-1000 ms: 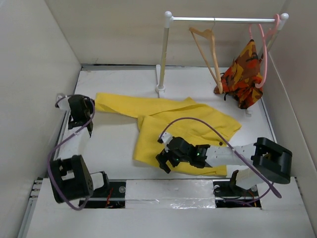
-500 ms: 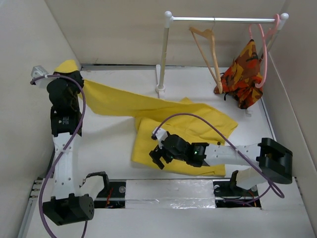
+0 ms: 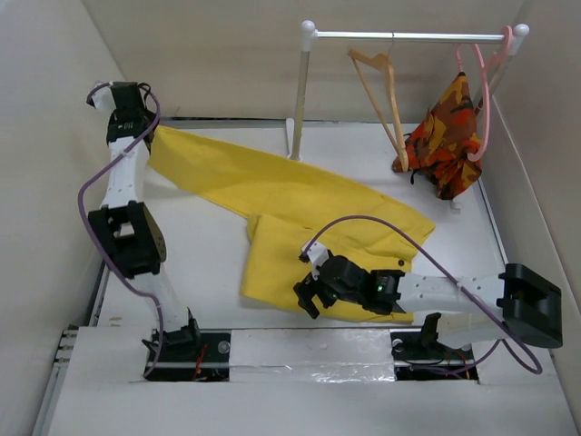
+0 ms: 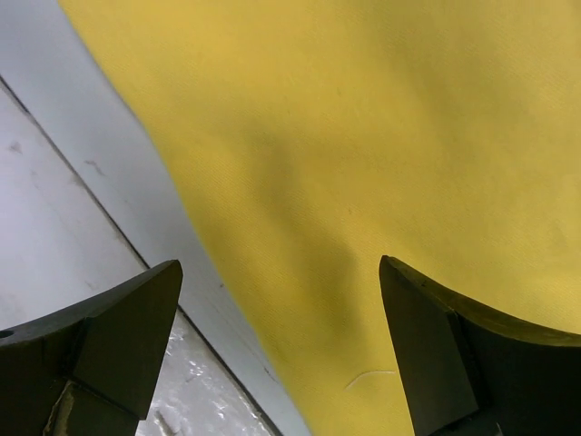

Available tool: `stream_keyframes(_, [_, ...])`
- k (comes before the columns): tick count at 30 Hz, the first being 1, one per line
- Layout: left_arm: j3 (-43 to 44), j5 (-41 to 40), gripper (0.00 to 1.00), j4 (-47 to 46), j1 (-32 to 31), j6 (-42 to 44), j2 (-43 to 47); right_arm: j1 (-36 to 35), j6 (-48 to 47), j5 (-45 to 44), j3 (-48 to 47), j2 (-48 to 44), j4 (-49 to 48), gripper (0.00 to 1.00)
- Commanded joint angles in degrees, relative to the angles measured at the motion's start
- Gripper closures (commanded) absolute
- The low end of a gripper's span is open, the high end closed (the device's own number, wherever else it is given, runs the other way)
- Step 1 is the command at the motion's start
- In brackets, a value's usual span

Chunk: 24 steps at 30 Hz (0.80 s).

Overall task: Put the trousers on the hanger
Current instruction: Flatten out the trousers at the center of the board.

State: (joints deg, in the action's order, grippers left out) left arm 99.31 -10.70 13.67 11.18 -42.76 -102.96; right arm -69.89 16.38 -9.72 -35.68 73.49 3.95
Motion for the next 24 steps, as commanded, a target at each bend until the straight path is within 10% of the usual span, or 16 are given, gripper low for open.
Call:
stream_keyframes(1, [10.6, -4.5, 0.9, 6.1, 1.21, 1.89, -7.83, -0.6, 1.72, -2.5, -0.62, -3.7, 0.53, 0.05])
stream_keyframes(4, [17.91, -1.97, 0.49, 9.61, 1.21, 3.56, -16.01, -1.65, 2.69, -2.94, -0.79, -5.72, 1.85, 0.04])
stream_keyframes(7, [16.65, -0.29, 0.4, 8.14, -0.19, 4.96, -16.41, -1.66, 3.74, -3.47, -0.79, -6.78, 2.12, 0.03])
stream_keyframes(14, [-0.05, -1.96, 0.42, -1.27, 2.7, 4.97, -5.25, -2.18, 3.92, -3.47, -1.41, -4.68, 0.02, 0.14])
stream_keyframes(17, [-8.24, -0.81, 0.48, -5.23, 3.41, 4.97, -3.21, -2.71, 3.75, -4.16, -1.23, -4.06, -1.65, 0.46])
stream_keyframes(18, [-8.95, -0.73, 0.48, -4.8, 3.41, 5.06, -3.74, -2.71, 3.83, -4.95, -1.32, -4.06, -1.4, 0.8])
stream_keyframes(19, [-9.13, -0.64, 0.48, -3.92, 3.41, 5.06, -5.74, -2.71, 4.27, -5.92, -1.41, -4.32, -0.96, 0.89])
stream_keyframes(24, [-16.75, 6.02, 0.58, -7.92, 2.63, -0.11, -5.78, -1.22, 11.37, -16.46, 1.31, -9.41, 4.39, 0.93])
